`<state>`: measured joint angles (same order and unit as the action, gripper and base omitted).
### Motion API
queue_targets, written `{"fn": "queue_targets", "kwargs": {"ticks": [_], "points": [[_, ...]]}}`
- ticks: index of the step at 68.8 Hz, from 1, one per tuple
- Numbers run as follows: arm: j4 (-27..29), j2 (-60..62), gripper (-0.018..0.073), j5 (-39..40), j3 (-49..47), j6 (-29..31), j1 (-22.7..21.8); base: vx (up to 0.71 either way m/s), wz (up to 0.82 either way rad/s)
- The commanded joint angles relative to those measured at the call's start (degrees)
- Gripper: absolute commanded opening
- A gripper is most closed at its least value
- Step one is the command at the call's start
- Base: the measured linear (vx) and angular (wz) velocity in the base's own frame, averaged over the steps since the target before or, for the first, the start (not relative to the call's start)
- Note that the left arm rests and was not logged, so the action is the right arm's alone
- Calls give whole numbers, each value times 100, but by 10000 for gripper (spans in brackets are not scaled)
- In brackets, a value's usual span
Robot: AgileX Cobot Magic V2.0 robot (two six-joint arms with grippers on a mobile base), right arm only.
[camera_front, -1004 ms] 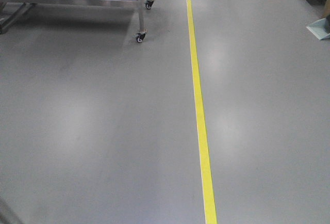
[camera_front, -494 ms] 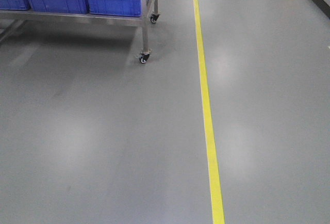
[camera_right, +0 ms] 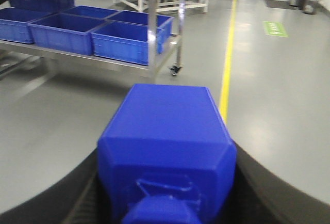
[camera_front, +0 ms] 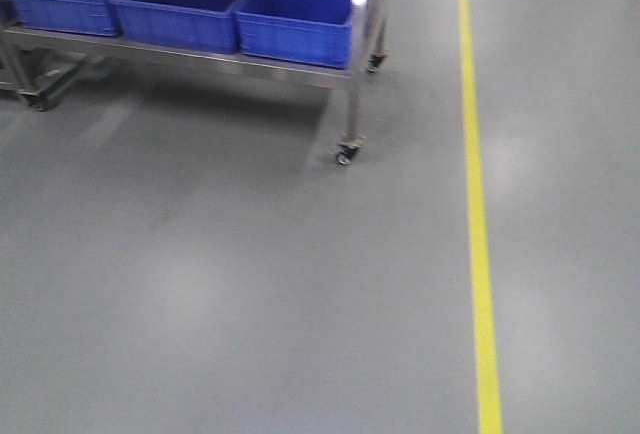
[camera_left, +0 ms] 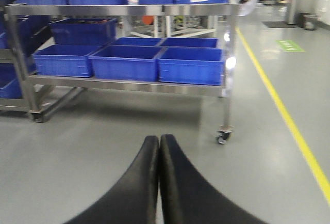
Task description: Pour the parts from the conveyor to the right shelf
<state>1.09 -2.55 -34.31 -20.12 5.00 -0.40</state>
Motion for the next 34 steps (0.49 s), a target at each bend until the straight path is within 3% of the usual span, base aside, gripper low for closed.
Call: {"fn": "queue_targets", "kwargs": {"ticks": [1,34], "points": [[-39,-114,-6,485,-155,35,-30,64,50],[-39,-114,-6,485,-155,35,-30,64,56]]}}
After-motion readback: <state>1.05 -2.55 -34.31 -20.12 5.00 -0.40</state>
